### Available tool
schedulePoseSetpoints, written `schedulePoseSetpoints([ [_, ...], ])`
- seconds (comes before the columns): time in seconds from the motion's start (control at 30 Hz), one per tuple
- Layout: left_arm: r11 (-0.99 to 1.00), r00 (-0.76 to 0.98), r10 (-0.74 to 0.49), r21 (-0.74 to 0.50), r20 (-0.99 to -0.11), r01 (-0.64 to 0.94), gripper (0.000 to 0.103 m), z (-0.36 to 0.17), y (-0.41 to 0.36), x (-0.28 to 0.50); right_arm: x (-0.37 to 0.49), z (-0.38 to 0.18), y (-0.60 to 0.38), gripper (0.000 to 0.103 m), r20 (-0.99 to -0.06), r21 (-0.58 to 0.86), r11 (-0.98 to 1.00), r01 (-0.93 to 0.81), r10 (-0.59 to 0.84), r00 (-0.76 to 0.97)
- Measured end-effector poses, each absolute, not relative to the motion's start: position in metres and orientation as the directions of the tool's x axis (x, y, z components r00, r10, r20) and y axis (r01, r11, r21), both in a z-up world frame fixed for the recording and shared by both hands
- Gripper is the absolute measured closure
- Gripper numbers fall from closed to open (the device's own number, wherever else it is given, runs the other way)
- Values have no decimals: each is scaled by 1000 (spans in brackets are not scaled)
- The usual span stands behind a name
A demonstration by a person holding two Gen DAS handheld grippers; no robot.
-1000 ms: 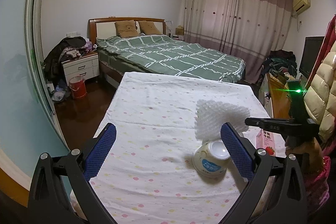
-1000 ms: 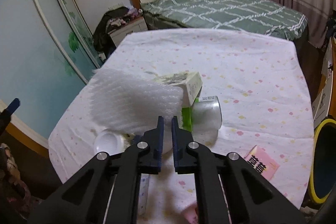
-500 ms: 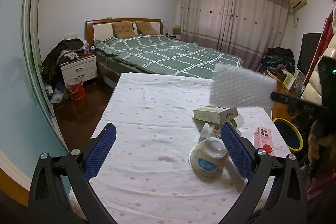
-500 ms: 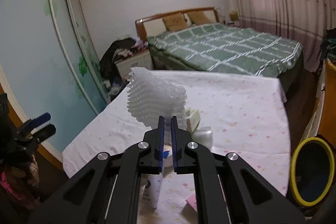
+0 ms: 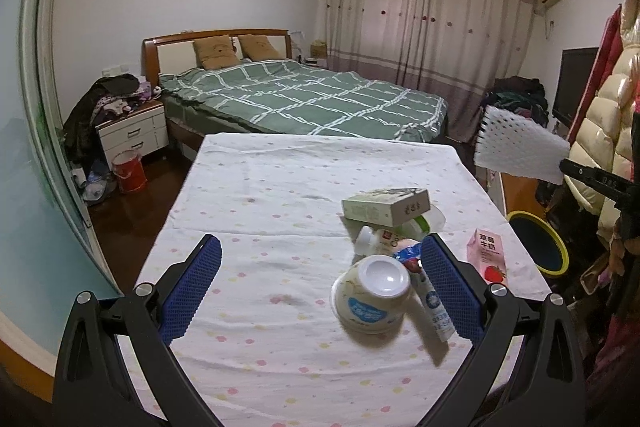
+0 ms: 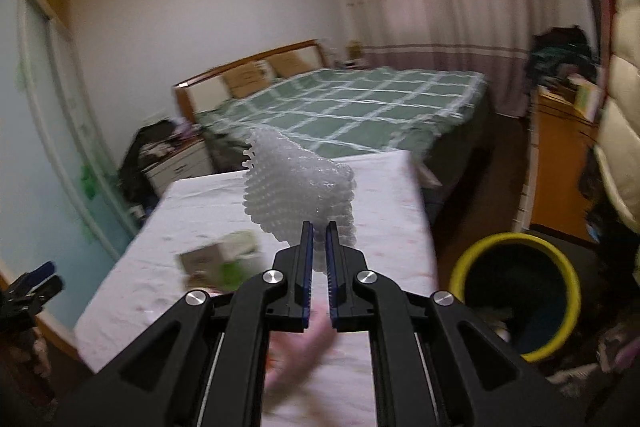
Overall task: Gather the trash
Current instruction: 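Carry the foam net into the yellow-rimmed bin and open the right tool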
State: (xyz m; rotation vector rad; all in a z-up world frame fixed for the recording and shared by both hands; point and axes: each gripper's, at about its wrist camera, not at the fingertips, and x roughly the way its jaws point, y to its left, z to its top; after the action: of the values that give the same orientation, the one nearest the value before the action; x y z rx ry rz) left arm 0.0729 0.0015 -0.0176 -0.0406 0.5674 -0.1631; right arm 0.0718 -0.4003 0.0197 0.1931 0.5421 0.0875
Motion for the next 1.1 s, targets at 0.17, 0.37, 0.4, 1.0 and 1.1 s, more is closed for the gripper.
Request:
schedulePoseSetpoints([
  [0.17, 980, 817, -194, -74, -544, 183, 5, -22, -19, 79, 67, -2, -453, 97, -542, 201, 973, 115, 13, 840],
  [0.37, 972, 803, -221, -59, -554, 227, 5, -24, -40, 83, 64, -38, -509, 96, -603, 203, 943, 263, -91, 792],
  [0.4, 971, 801, -224, -55, -556, 234, 5, -25, -45, 83, 65, -45, -518, 96, -616, 205, 937, 284, -102, 781],
  [1.0, 963, 774, -238, -37, -587, 268, 5, -32, -60, 90, 98, -127, -586, 89, -748, 159, 859, 486, -216, 627],
  [1.1, 963, 771, -237, -40, -591, 265, 5, -34, -59, 92, 98, -130, -589, 81, -750, 164, 854, 495, -218, 624],
])
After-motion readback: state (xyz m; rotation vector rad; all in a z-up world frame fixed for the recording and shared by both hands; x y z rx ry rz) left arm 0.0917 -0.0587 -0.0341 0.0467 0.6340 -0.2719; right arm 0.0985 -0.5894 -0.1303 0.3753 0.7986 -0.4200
